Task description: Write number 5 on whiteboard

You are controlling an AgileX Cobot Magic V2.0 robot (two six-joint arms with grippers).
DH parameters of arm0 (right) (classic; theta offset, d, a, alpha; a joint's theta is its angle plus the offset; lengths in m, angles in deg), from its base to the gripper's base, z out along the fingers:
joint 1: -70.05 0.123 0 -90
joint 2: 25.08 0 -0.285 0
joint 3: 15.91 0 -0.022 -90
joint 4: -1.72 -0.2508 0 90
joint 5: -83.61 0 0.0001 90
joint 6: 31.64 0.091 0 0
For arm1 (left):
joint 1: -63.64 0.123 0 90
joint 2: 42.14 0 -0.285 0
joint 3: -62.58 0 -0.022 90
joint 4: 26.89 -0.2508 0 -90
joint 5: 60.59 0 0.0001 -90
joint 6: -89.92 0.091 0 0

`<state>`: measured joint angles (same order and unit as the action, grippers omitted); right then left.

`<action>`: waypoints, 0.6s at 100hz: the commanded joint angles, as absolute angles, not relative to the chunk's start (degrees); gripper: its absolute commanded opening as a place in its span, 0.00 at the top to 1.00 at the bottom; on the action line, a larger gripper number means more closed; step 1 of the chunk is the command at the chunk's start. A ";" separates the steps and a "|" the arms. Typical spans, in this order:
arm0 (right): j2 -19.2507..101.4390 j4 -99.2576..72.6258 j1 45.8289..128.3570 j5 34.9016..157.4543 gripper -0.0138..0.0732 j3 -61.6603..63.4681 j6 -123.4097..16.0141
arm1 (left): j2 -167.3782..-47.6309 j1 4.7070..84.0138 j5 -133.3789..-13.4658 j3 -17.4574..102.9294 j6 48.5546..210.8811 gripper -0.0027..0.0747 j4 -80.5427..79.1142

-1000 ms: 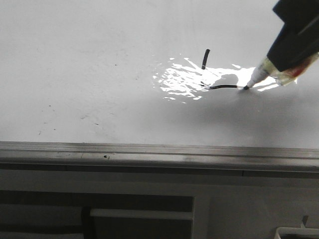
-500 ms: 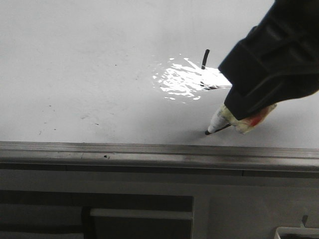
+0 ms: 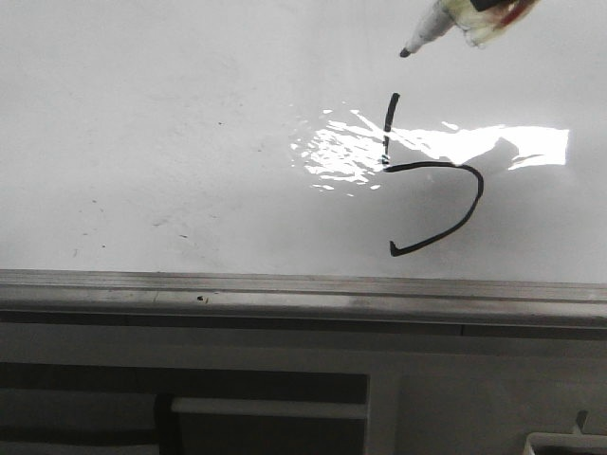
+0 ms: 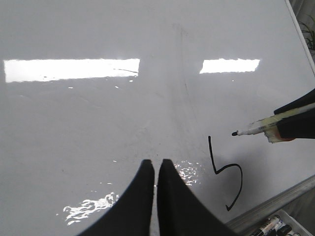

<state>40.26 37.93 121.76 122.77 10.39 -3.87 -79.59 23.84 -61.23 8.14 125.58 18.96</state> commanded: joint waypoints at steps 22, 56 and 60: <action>39.96 41.66 120.69 120.07 0.89 8.60 -4.05 | -79.71 23.91 -58.69 9.74 125.19 0.99 19.32; 42.51 40.50 120.69 118.46 0.89 8.94 -3.85 | -79.71 23.91 -58.69 9.74 125.19 0.99 19.32; 43.21 40.50 120.69 118.92 0.89 8.94 -3.72 | -79.71 23.91 -58.69 9.74 125.19 0.99 19.32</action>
